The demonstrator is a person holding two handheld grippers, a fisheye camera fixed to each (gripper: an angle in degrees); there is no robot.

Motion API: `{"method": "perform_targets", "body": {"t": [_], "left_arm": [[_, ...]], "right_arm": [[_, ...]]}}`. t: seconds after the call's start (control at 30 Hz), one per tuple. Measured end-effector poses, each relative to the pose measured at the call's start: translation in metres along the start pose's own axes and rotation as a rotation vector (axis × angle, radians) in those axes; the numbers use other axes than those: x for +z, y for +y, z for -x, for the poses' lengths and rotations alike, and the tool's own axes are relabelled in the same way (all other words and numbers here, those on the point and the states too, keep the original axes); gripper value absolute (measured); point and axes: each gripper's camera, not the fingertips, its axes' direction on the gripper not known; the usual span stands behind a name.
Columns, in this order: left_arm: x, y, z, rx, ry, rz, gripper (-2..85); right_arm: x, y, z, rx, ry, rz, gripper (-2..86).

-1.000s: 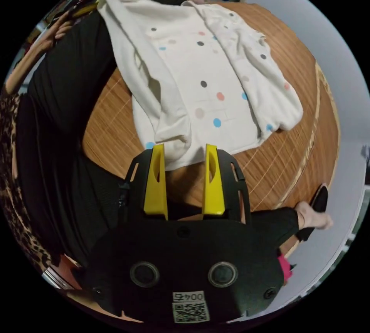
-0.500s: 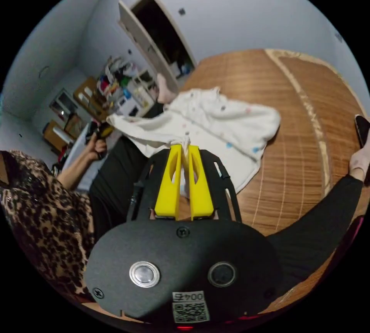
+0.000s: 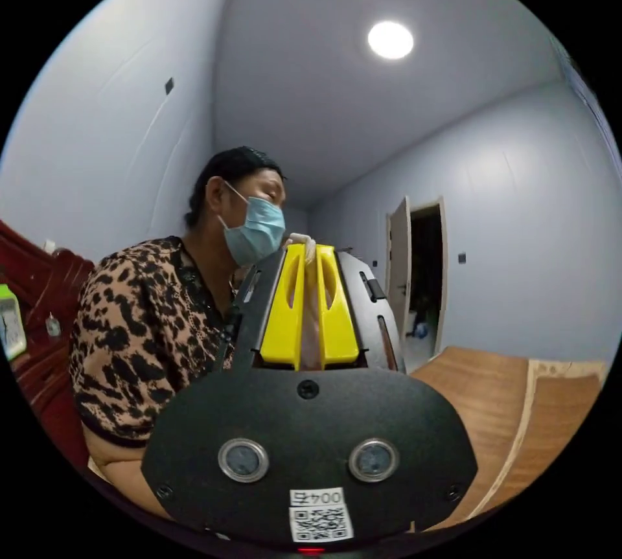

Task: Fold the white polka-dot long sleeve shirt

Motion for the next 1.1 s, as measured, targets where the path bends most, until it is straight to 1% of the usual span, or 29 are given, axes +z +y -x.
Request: {"method": "perform_targets", "body": {"t": [0.07,0.1,0.13,0.2,0.23,0.27,0.3,0.33,0.37,0.4,0.43,0.47,0.5,0.53,0.57,0.6,0.67,0.77,0.83,0.9,1.0,1.07,1.1], "left_arm": [[0.013,-0.006,0.008,0.022,-0.007,0.034,1.6],[0.016,-0.005,0.015,0.008,-0.011,0.042,1.7],[0.021,0.002,0.036,-0.048,-0.01,0.048,1.7],[0.026,0.02,0.081,-0.191,-0.006,0.036,1.8],[0.025,0.036,0.117,-0.294,-0.03,0.021,1.8],[0.023,0.052,0.158,-0.411,-0.1,0.022,1.9],[0.022,0.061,0.181,-0.477,-0.149,0.031,1.9],[0.023,0.075,0.226,-0.588,-0.248,0.054,2.0],[0.03,0.082,0.272,-0.655,-0.322,0.101,2.0],[0.036,0.082,0.296,-0.681,-0.349,0.13,2.1],[0.055,0.069,0.34,-0.697,-0.372,0.177,2.1],[0.079,0.043,0.374,-0.667,-0.389,0.211,2.1],[0.094,0.024,0.387,-0.634,-0.406,0.217,2.2],[0.129,-0.023,0.404,-0.528,-0.419,0.249,2.2],[0.163,-0.074,0.41,-0.403,-0.421,0.263,2.2],[0.178,-0.098,0.409,-0.348,-0.417,0.259,2.2],[0.224,-0.173,0.392,-0.13,-0.435,0.253,2.0],[0.246,-0.205,0.373,0.005,-0.433,0.242,1.8],[0.248,-0.194,0.372,0.016,-0.444,0.278,1.8],[0.243,-0.162,0.38,0.012,-0.473,0.333,1.7],[0.226,-0.08,0.414,-0.078,-0.536,0.461,1.8],[0.202,0.009,0.448,-0.181,-0.585,0.559,2.0],[0.194,0.033,0.457,-0.213,-0.601,0.58,2.1]], "right_arm": [[-0.012,-0.015,0.005,-0.065,0.018,-0.017,4.1],[-0.013,-0.016,0.001,-0.063,0.028,-0.016,4.1],[-0.015,-0.015,-0.012,-0.028,0.058,-0.001,4.1],[-0.016,-0.003,-0.047,0.1,0.1,0.019,4.0],[-0.019,0.011,-0.076,0.223,0.148,0.015,3.9],[-0.021,0.026,-0.108,0.35,0.215,0.028,3.9],[-0.022,0.034,-0.125,0.412,0.26,0.045,3.8],[-0.025,0.051,-0.162,0.541,0.347,0.073,3.7],[-0.026,0.064,-0.203,0.654,0.397,0.099,3.6],[-0.026,0.067,-0.223,0.693,0.419,0.122,3.5],[-0.023,0.068,-0.263,0.755,0.47,0.159,3.4],[-0.018,0.056,-0.298,0.771,0.501,0.166,3.3],[-0.015,0.045,-0.314,0.763,0.52,0.165,3.3],[-0.006,0.013,-0.338,0.718,0.577,0.167,3.3],[0.005,-0.028,-0.351,0.627,0.629,0.157,3.4],[0.01,-0.05,-0.353,0.566,0.652,0.141,3.4],[0.027,-0.13,-0.347,0.335,0.715,0.094,3.5],[0.038,-0.177,-0.335,0.182,0.742,0.088,3.5],[0.043,-0.178,-0.333,0.143,0.763,0.124,3.6],[0.045,-0.159,-0.336,0.139,0.77,0.182,3.7],[0.044,-0.095,-0.353,0.209,0.764,0.287,3.8],[0.045,-0.021,-0.367,0.294,0.771,0.386,3.9],[0.047,-0.001,-0.37,0.313,0.777,0.415,3.9]]}}
